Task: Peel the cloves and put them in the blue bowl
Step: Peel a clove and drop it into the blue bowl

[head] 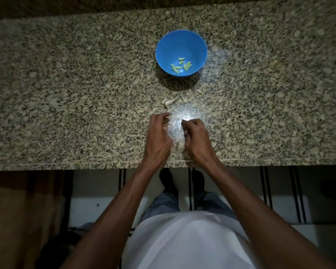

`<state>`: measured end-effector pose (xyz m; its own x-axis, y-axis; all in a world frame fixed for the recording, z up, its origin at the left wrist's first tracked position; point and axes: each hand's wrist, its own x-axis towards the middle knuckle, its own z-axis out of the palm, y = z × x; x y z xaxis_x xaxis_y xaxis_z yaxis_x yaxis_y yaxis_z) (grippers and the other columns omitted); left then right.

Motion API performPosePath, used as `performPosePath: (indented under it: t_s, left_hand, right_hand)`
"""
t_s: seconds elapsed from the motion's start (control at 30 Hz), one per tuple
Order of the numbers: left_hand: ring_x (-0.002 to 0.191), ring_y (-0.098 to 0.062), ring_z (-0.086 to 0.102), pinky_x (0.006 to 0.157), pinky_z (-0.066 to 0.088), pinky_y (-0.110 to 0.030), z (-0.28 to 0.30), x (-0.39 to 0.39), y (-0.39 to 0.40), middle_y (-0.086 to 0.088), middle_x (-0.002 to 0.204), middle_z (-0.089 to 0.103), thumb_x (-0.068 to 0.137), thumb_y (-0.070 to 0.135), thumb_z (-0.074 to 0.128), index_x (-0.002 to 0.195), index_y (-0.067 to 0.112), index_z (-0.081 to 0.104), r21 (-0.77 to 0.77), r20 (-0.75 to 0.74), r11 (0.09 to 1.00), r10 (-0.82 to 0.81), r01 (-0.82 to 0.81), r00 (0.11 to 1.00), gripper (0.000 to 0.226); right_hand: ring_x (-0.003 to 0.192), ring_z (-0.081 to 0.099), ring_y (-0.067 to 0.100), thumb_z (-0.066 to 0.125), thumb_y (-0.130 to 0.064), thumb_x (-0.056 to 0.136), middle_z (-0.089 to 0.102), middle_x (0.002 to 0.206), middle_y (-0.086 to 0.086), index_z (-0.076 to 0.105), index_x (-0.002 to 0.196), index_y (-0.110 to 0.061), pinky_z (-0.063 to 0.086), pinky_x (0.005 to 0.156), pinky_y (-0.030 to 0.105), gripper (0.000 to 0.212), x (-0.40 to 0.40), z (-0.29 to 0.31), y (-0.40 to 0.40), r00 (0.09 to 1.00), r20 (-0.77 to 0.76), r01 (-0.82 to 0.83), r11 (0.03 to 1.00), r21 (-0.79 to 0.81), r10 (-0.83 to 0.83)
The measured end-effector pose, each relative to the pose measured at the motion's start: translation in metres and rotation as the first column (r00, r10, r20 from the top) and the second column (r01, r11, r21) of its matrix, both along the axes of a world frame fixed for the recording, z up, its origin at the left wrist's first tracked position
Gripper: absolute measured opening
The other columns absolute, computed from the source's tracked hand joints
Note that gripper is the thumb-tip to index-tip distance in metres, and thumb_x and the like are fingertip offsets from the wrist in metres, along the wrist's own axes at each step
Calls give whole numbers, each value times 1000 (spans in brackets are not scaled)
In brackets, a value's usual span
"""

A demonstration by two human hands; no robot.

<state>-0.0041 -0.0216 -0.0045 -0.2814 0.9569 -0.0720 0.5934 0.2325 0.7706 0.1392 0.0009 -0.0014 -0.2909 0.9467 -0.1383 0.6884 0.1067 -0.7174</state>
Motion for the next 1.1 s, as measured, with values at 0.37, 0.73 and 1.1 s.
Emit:
performPosePath:
  t_s: [0.37, 0.73, 1.1]
  left_hand:
    - [116, -17, 49, 99, 49, -28, 0, 5, -4, 0, 121, 48, 86, -17, 50, 134, 10, 60, -127, -157, 989, -99, 79, 983, 56]
    - [116, -21, 46, 94, 51, -38, -5, 20, -8, -5, 123, 51, 81, -18, 56, 127, 9, 61, -148, -247, 974, -202, 170, 948, 54]
    - [121, -13, 35, 94, 38, -23, -1, 7, 1, -7, 134, 47, 79, -22, 46, 135, 10, 56, -117, -316, 982, 103, -147, 943, 66]
  right_hand:
    - [92, 56, 25, 50, -24, 107, 55, 108, 7, 63, 112, -7, 52, 77, 39, 21, 18, 3, 36, 910, 142, -403, 911, 82, 390]
    - [94, 48, 24, 54, 10, 93, 45, 109, 12, 60, 113, 2, 44, 72, 27, 22, 31, 1, -2, 961, -8, -277, 960, 34, 278]
    - [97, 52, 31, 57, 6, 98, 54, 108, 18, 68, 102, 5, 46, 71, 27, 12, 35, -2, 61, 941, 119, -330, 935, 128, 316]
